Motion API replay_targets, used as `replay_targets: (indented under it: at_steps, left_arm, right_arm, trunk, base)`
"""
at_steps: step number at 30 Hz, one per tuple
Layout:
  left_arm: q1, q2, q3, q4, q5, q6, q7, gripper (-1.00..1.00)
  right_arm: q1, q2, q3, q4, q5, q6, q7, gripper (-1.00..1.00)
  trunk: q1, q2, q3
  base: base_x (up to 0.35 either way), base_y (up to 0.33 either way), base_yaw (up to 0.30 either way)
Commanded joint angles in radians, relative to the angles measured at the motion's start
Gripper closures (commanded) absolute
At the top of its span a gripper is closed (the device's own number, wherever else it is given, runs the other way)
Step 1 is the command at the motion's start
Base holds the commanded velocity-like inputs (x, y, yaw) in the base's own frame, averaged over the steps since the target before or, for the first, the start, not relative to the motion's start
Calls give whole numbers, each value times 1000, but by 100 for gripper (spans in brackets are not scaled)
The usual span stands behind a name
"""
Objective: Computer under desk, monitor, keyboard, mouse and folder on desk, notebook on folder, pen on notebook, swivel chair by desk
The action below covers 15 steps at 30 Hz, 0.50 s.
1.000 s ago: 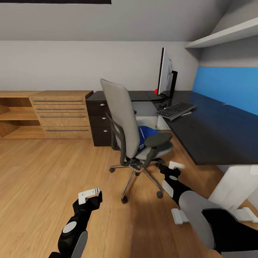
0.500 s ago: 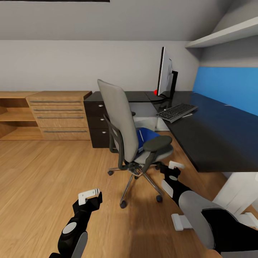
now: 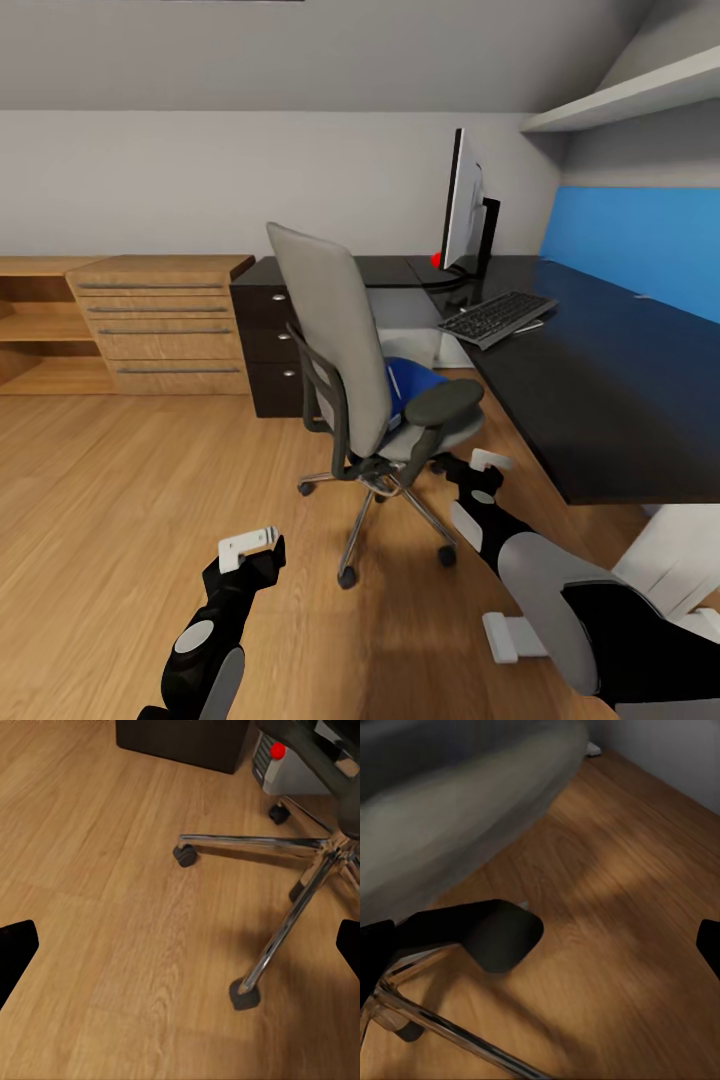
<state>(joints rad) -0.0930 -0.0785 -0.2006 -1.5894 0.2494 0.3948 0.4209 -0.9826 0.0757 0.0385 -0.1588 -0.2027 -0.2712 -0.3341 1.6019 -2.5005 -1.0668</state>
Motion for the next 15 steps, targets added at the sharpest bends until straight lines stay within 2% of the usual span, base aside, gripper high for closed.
replay_targets:
  at_steps: [1,9,15]
  left_arm:
    - [-1,0,-2,-1,10,2,9,-100]
    - [-1,0,-2,-1,10,2,9,-100]
    - [-1,0,-1,-1,11,2,9,-100]
  right_arm:
    - [-1,0,5,1,-9,-5,-2,-100]
    - [0,6,6,2,-9,-5,-2,-100]
    - [1,7,6,1,-9,-5,-2,-100]
  trunk:
    - [0,0,-1]
    - [0,0,0]
    - [0,0,2]
  base:
    - [24,0,0]
    - [5,0,17]
    - [0,0,136]
